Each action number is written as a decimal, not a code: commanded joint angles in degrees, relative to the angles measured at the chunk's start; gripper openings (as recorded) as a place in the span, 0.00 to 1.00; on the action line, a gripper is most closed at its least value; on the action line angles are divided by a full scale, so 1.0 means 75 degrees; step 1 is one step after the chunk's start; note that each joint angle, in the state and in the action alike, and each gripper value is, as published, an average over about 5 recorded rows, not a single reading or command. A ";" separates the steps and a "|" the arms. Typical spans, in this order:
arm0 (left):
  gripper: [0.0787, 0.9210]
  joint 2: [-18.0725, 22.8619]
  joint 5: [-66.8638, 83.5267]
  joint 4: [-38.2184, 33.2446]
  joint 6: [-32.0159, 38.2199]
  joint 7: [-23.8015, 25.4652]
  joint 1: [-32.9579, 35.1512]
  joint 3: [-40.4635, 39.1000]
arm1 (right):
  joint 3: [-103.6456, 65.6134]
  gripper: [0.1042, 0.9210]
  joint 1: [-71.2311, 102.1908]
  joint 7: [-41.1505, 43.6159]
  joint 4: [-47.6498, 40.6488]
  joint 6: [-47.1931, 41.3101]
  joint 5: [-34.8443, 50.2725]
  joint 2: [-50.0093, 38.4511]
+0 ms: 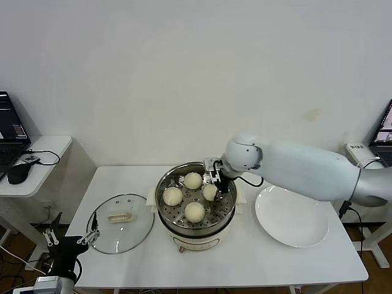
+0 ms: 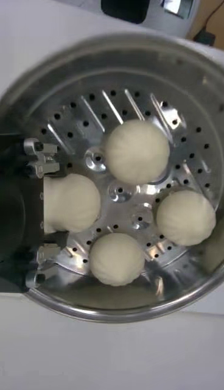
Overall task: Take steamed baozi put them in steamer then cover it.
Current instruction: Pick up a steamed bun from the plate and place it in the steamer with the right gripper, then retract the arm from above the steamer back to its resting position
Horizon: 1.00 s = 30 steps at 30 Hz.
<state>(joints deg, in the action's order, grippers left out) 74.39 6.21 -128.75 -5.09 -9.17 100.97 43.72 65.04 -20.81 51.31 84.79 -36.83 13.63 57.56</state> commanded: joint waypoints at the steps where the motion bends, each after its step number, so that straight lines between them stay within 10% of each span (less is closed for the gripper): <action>1: 0.88 -0.0004 -0.0007 -0.0019 -0.0003 0.0003 0.0000 0.0001 | -0.0159 0.56 0.0319 -0.0101 -0.0318 -0.0047 -0.0265 0.0220; 15: 0.88 -0.0017 0.0029 0.0003 -0.0007 0.0002 -0.0055 0.0018 | -0.1109 0.87 -0.0168 -0.0081 0.0878 0.0070 0.0218 -0.0855; 23: 0.88 -0.0073 0.0127 0.0131 -0.0001 -0.0066 -0.0149 0.0034 | -0.2707 0.88 0.1513 -0.4213 0.2405 0.0782 0.2830 -0.2377; 30: 0.88 -0.0146 0.0157 0.0301 0.0021 -0.0103 -0.0176 0.0037 | -0.6541 0.88 0.6365 -0.6053 0.3216 0.2941 0.2157 -0.3042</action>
<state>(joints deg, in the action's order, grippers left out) 73.41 7.29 -127.13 -4.96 -9.81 99.75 44.03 42.63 -5.37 27.29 99.79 -28.97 26.27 43.00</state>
